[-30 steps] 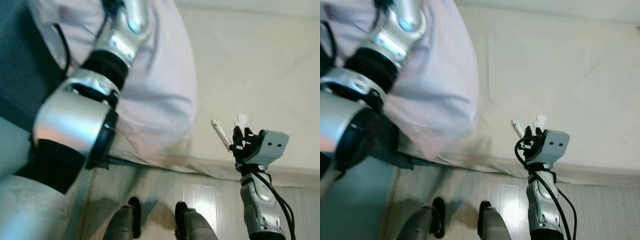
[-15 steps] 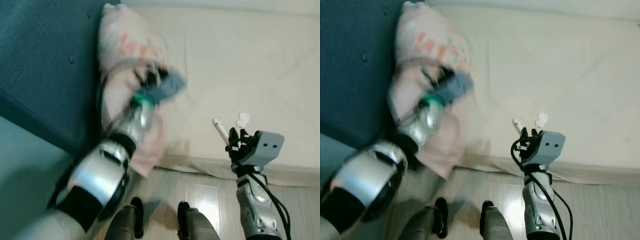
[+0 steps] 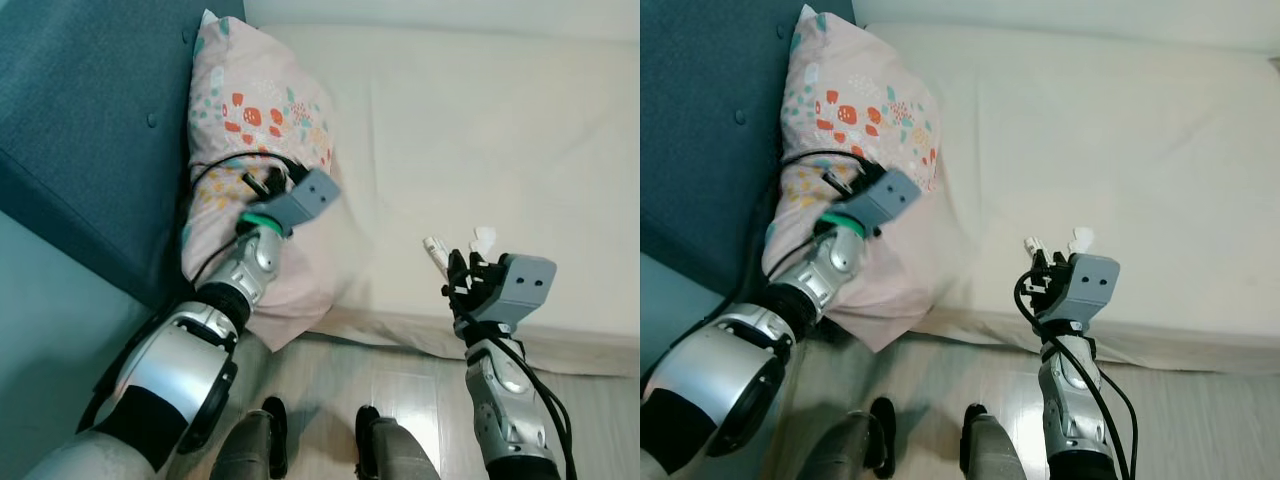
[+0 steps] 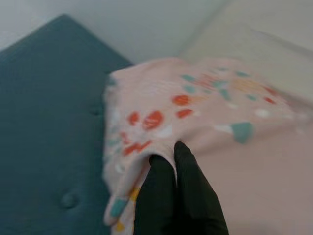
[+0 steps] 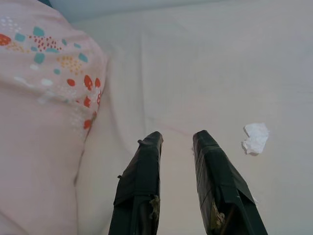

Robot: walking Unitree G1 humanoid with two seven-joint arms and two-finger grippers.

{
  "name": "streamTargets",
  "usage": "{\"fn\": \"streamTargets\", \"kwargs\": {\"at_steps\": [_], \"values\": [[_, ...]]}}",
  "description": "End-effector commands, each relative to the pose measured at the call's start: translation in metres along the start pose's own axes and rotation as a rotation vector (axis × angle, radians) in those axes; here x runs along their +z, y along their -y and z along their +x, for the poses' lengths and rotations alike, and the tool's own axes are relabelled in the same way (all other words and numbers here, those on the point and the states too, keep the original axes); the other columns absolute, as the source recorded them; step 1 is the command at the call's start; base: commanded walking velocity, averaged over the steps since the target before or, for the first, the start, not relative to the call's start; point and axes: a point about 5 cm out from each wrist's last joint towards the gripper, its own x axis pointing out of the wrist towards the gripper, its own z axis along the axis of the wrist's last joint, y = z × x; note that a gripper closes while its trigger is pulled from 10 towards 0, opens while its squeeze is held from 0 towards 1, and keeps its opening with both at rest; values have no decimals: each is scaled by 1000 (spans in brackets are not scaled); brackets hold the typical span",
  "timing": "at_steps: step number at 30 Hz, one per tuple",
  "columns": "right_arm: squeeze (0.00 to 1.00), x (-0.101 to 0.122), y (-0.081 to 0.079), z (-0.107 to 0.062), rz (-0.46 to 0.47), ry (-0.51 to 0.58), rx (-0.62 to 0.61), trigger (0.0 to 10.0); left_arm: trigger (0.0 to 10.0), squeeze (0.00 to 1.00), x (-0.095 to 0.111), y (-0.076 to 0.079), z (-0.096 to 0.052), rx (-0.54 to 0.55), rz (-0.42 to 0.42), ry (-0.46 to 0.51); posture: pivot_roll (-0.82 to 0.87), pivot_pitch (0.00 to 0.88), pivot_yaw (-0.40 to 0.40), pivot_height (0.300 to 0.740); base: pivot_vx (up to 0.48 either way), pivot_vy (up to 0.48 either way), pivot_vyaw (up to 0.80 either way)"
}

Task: Clean up the room

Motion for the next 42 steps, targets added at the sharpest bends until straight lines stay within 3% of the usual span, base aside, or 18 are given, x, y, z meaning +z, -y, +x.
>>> {"fn": "streamTargets", "kwargs": {"at_steps": [1,8,15,16,17,19,21,22,24,25,28,30,32,33,35,37,39,42], "values": [[0,-9,3,-6,4,-43,-10,10000,10000,1000,-4,-8,2,69,-29,-32,-85,268,86,740,0,0,0],[0,-9,4,-5,5,-41,-12,10000,10000,1000,-26,-25,2,163,12,-127,-70,255,97,740,0,0,0],[0,-10,2,1,13,-36,-9,10000,10000,1000,-63,-34,-7,163,-87,-304,-48,237,100,740,0,0,0],[0,-10,1,2,15,-34,-6,10000,10000,0,-58,-25,-8,43,-244,-291,-38,230,108,740,0,0,0],[0,-10,1,2,15,-34,-6,10000,10000,0,-58,-25,-8,43,-244,-291,-38,230,108,740,0,0,0],[0,-10,0,2,18,-31,-5,10000,10000,0,-45,-13,-11,-170,-488,-227,-33,227,115,740,0,0,0],[0,-10,0,2,18,-31,-5,10000,10000,0,-45,-13,-11,-170,-488,-227,-33,227,115,740,0,0,0],[0,-10,0,1,19,-31,-5,10000,10000,0,-41,-11,-15,-247,-584,-200,-33,227,115,740,0,0,0],[0,-11,0,-1,21,-33,-7,10000,10000,0,-40,-18,-19,-281,-658,-194,-27,225,116,740,0,0,0],[0,-14,0,-4,26,-39,-9,10000,10000,0,-41,-38,-29,-279,-778,-203,-13,221,120,740,0,0,0],[0,-17,-1,-7,29,-46,-9,10000,10000,0,-45,-57,-43,-248,-764,-214,0,217,121,740,0,0,0],[0,-18,-2,-7,32,-48,-6,10000,10000,0,-60,-66,-50,-166,-493,-215,6,214,120,740,0,0,0],[0,-18,-3,-6,33,-50,-3,10000,10000,0,-75,-68,-55,-126,-371,-257,8,212,117,740,0,0,0],[0,-18,-3,-6,33,-50,-3,10000,10000,0,-75,-68,-55,-126,-371,-257,8,212,117,740,0,0,0],[0,-19,-8,-5,38,-53,14,10000,10000,0,-106,-54,-72,-228,-424,-481,6,195,109,740,0,0,0],[0,-20,-9,-6,39,-55,19,10000,10000,0,-114,-48,-78,-261,-444,-525,6,195,109,740,0,0,0],[0,-21,-12,-6,43,-61,30,10000,10000,0,-123,-31,-90,-349,-586,-619,2,184,100,740,0,0,0],[0,-21,-14,-5,43,-62,37,10000,10000,0,-119,-23,-98,-395,-689,-656,-6,178,96,740,0,0,0]]}}
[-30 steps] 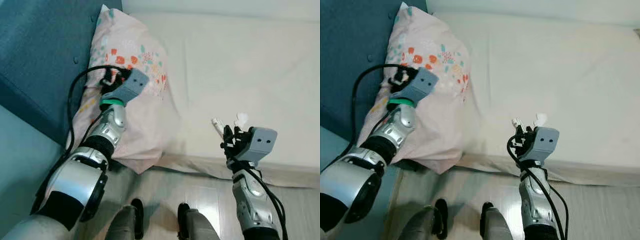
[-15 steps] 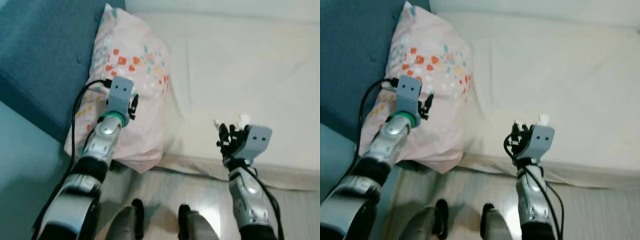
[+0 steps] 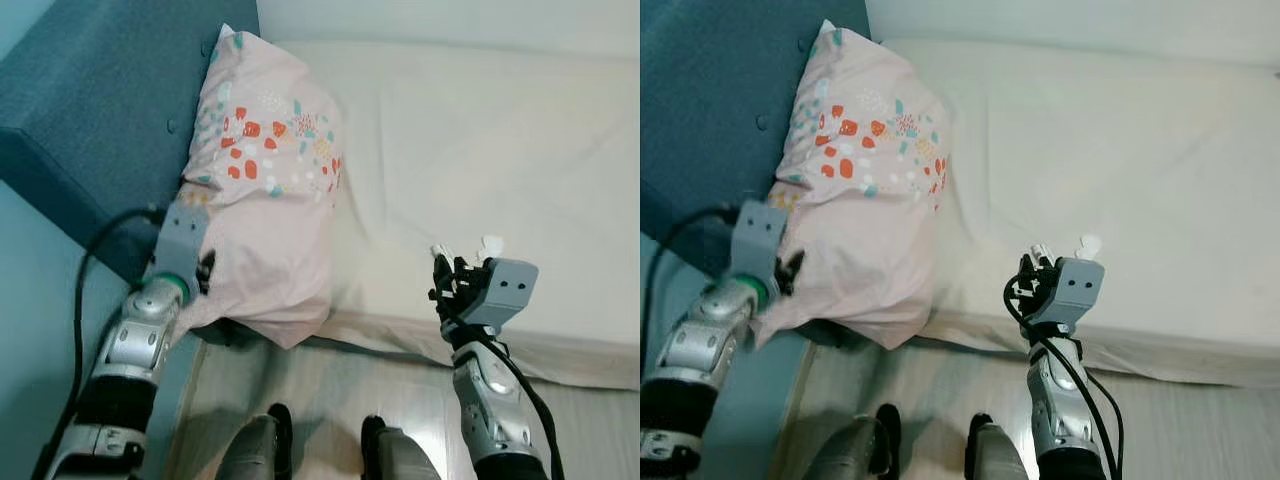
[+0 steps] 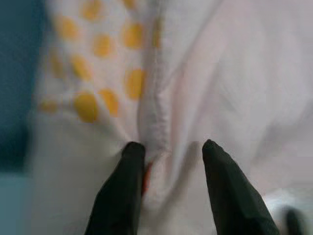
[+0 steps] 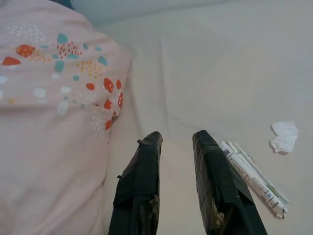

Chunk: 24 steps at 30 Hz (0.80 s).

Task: Clean up the room

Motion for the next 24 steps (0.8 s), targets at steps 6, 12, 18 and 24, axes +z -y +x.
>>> {"fn": "streamTargets", "kwargs": {"at_steps": [6,12,18,24], "values": [[0,-6,-2,-1,7,-24,7,10000,10000,1000,8,0,4,141,181,129,-13,171,92,740,0,0,0],[0,-6,-1,-1,6,-21,6,10000,10000,1000,15,-6,11,232,187,141,-22,165,90,740,0,0,0],[0,-6,-2,0,7,-19,9,10000,10000,0,-12,15,18,83,186,-66,-26,165,90,740,0,0,0],[0,-5,-1,2,5,-18,9,10000,10000,0,-21,11,26,219,186,-76,-27,163,82,740,0,0,0]]}}
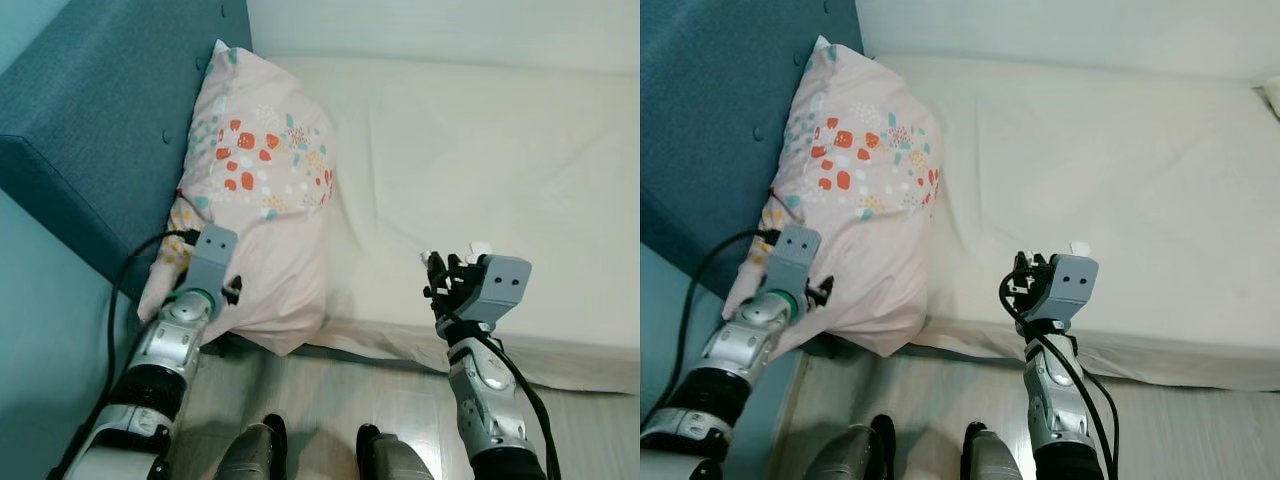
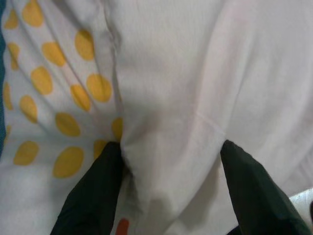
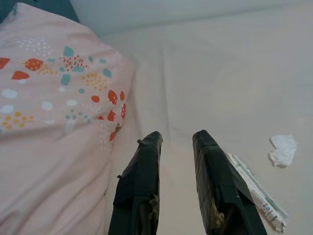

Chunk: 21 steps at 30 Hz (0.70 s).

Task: Clean up the room

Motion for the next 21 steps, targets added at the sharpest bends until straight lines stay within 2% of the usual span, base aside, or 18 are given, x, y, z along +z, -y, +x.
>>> {"fn": "streamTargets", "kwargs": {"at_steps": [1,2,3,5,6,10,14,17,21], "values": [[0,-6,2,-3,5,-20,-11,10000,10000,0,-9,-10,3,129,41,-5,-27,163,82,740,0,0,0],[0,-6,2,-3,5,-20,-11,10000,10000,0,-7,-12,3,157,51,8,-27,163,82,740,0,0,0],[0,-5,2,-2,4,-17,-9,10000,4314,0,-4,-16,4,193,59,28,-38,163,84,740,0,0,0],[0,-4,1,-2,4,-16,-8,10000,4314,0,-2,-19,4,210,62,39,-38,163,84,740,0,0,0],[0,-4,2,-1,4,-13,-9,10000,0,0,1,-22,4,235,68,53,-39,162,85,740,0,0,0],[0,-4,3,-2,3,-12,-13,10000,0,0,4,-28,4,270,102,80,-39,163,86,740,0,0,0],[0,-4,4,-3,0,-14,-16,10000,0,0,-4,-27,3,195,153,58,-35,166,87,740,0,0,0],[0,-4,5,-3,0,-13,-17,10000,0,0,-10,-25,3,159,156,43,-35,166,87,740,0,0,0],[0,-4,5,-2,0,-13,-19,10000,0,0,-18,-25,1,138,118,18,-30,167,87,740,0,0,0]]}}
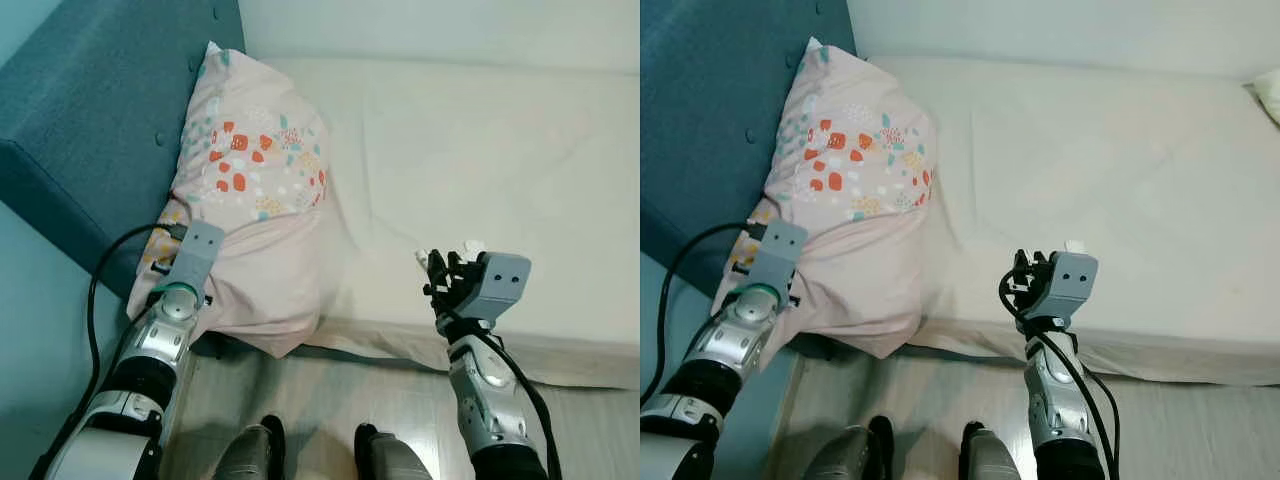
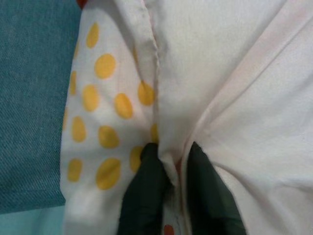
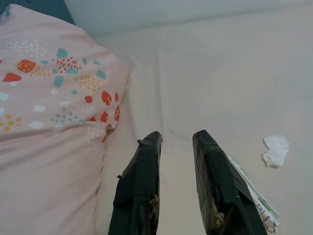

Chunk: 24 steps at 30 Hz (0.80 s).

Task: Clean up the room

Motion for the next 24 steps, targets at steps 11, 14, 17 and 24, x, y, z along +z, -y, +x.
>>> {"fn": "streamTargets", "kwargs": {"at_steps": [11,14,17,24], "values": [[0,-4,3,-1,7,-11,-19,10000,0,0,62,-43,-4,358,89,340,-23,164,86,740,0,0,0],[0,-4,3,0,6,-10,-18,10000,0,0,72,-50,-6,404,83,377,-25,163,87,740,0,0,0],[0,-4,6,-1,3,-8,-24,10000,0,0,100,-81,-21,576,56,515,-27,165,87,740,0,0,0],[0,-5,7,-2,1,-16,-24,10000,2627,0,47,-18,-15,132,251,338,-17,166,87,740,0,0,0]]}}
